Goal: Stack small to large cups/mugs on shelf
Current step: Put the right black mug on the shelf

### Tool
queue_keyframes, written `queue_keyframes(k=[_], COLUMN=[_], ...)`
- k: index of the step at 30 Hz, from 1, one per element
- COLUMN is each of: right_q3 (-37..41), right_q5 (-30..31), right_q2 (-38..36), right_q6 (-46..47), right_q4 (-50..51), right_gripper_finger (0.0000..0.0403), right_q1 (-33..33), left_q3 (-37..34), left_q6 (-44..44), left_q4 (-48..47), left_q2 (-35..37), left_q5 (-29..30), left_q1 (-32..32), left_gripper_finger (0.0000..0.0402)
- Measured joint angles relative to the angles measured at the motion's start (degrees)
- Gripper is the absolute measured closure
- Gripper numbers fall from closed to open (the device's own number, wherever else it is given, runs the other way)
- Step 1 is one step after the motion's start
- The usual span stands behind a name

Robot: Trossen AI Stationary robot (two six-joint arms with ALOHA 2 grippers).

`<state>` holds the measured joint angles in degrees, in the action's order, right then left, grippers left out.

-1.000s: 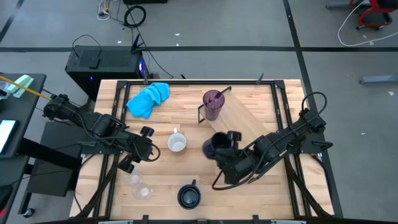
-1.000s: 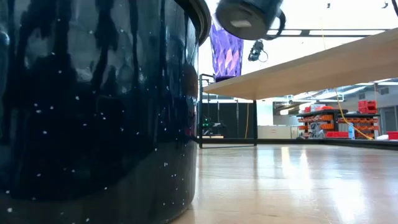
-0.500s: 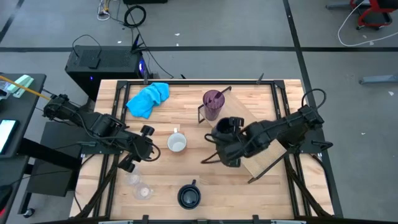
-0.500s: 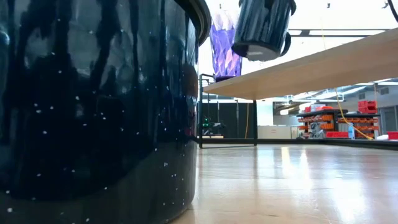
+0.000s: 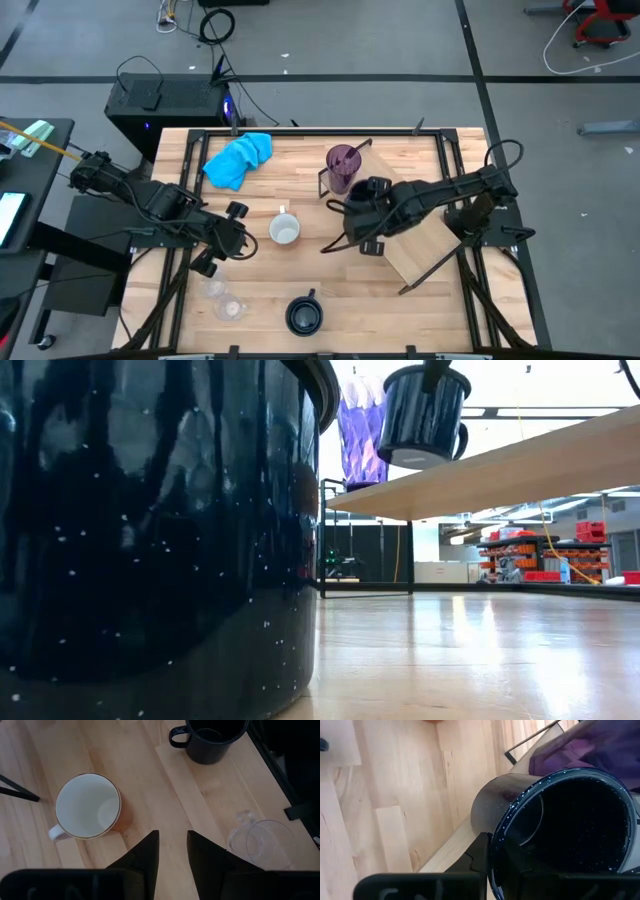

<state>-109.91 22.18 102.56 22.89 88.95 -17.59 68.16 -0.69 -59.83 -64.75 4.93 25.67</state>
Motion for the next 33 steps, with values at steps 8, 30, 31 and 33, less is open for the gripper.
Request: queue_keyframes(k=[8,30,31,33], right_q3=[0.0,4.3,4.3,4.3], right_q5=[0.0,0.0,0.0,0.0], right_q2=[0.0,0.1,0.1,0.1], right_q6=[-0.2,0.5,0.5,0.5], right_q4=[-0.2,-0.2,-0.3,-0.2], right_gripper_finger=[0.0372,0.0369,0.0367,0.0361], right_q1=[0.3,0.6,0.6,0.6], left_q3=[0.0,0.0,0.0,0.0], left_q6=[0.1,1.6,1.6,1.6], left_q4=[0.0,0.0,0.0,0.0], left_q2=[0.0,0.0,0.0,0.0], left_q5=[0.0,0.0,0.0,0.0], left_q1=[0.0,0.0,0.0,0.0], left_gripper_finger=[0.0294,0.0294,0.0294,0.0294])
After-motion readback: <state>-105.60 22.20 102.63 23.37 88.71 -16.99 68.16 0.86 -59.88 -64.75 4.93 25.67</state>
